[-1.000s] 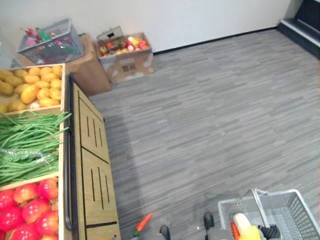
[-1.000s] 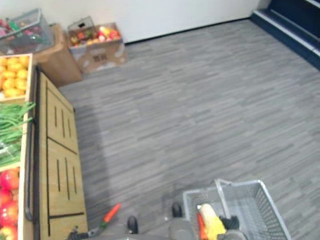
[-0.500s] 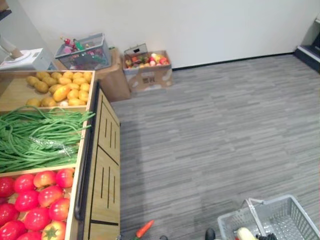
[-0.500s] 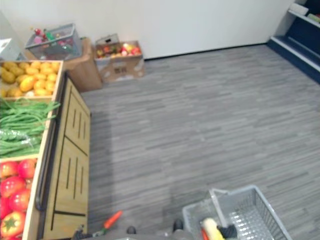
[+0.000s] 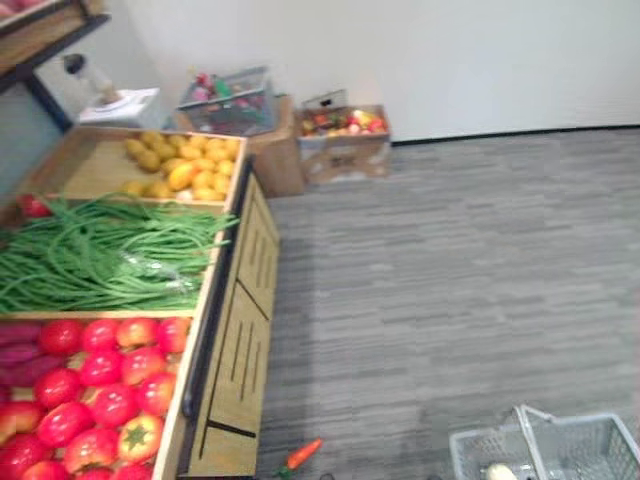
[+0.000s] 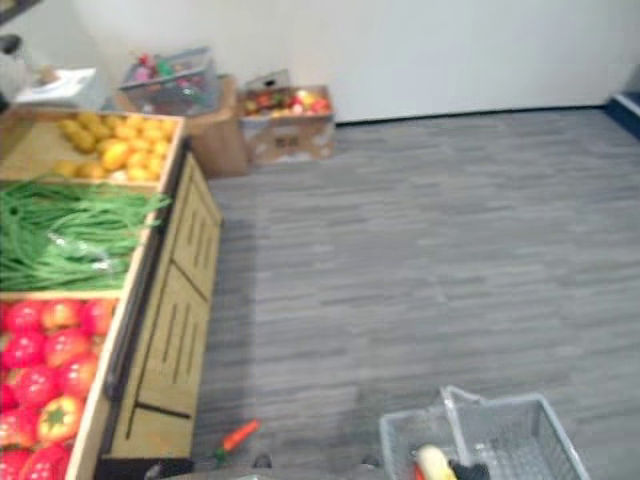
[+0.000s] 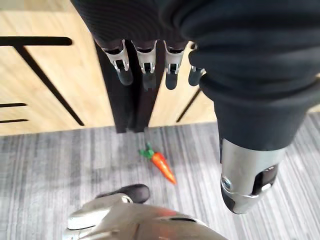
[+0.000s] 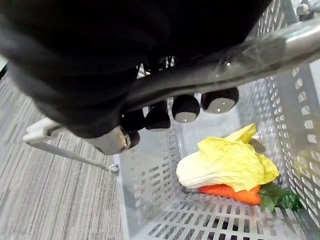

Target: Pick vegetable in the basket

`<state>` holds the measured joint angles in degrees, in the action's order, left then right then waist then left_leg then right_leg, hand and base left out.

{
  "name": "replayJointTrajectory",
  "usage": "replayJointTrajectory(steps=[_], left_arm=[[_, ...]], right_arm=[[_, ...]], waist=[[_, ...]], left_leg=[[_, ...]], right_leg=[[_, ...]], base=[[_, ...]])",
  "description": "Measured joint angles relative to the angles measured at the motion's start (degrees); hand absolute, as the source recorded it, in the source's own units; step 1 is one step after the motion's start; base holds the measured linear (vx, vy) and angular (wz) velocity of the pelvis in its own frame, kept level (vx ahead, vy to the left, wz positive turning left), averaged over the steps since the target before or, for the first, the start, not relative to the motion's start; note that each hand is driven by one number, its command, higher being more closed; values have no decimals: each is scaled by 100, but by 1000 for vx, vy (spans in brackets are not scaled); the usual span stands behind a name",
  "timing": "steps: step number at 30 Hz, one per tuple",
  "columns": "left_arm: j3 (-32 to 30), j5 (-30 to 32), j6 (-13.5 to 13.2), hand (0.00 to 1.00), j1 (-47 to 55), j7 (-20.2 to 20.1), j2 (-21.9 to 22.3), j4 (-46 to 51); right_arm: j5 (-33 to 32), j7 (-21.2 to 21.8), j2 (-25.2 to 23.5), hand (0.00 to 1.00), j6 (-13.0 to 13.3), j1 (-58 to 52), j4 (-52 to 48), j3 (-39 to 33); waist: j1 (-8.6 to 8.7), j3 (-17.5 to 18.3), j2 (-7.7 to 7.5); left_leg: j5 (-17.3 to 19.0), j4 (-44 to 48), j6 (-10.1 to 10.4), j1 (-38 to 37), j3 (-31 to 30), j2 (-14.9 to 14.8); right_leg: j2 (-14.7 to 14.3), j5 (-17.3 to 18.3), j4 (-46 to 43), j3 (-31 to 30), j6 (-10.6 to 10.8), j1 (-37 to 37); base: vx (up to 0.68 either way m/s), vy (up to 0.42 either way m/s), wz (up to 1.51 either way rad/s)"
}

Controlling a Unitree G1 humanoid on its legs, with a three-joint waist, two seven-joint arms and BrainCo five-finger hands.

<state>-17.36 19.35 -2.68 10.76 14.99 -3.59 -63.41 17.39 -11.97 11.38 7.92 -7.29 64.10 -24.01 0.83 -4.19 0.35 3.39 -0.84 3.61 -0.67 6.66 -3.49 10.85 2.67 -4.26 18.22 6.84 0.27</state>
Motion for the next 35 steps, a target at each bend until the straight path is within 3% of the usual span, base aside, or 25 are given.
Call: replayJointTrajectory(steps=[5,8,9,13,17,35], left_arm=[[59,-172,-7,0,61,-18,-114,31],[106,-367,-198,0,28,-50,-163,181],[83,-494,-213,0,31,-82,-148,175],[15,-571,-220,0,20,-180,-103,29],[119,-571,-223,0,60,-246,-60,-168],[581,-798,-235,0,-24,-421,-195,-387]], right_arm=[[-227,64,-168,100,88,44,-23,11],[-515,116,-489,100,155,8,23,-82],[-691,119,-536,100,166,-15,64,-104],[-1156,112,-562,100,135,-162,212,-308],[-1349,115,-600,100,-18,-449,479,-369],[-1351,244,-649,100,-20,-475,655,5]], waist=[[-11,67,-160],[-49,183,-407],[-86,192,-420],[-24,250,-334],[53,343,-142],[55,355,-212]], left_leg=[[2,-21,2,-194,140,145],[4,-133,0,-297,453,172],[3,-196,-1,-381,534,164],[-24,-324,-42,-498,555,144],[-110,-459,-41,-584,609,65],[-43,-459,72,-778,821,-31]], right_leg=[[153,-1,-128,-186,-1,87],[131,-3,33,-479,2,26],[102,-15,90,-569,24,30],[44,-57,244,-611,94,87],[-66,-94,347,-647,144,113],[-237,-277,754,-788,128,410]], base=[[82,91,-3],[17,53,-44],[-10,1,-63],[-52,-32,-18],[-62,-53,-10],[-2,-20,-5]])
